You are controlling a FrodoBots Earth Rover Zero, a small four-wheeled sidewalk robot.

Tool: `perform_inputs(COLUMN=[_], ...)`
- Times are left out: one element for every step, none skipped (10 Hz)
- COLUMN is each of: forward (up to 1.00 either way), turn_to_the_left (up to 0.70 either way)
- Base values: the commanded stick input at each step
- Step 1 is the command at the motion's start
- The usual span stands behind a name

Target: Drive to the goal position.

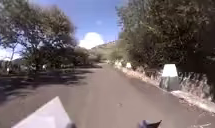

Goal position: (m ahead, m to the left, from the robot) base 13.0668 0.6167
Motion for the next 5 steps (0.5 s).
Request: perform_inputs(forward=[0.5,0.5,0.5,0.5,0.5], turn_to_the_left=[0.0,-0.35,-0.5,-0.11,-0.01])
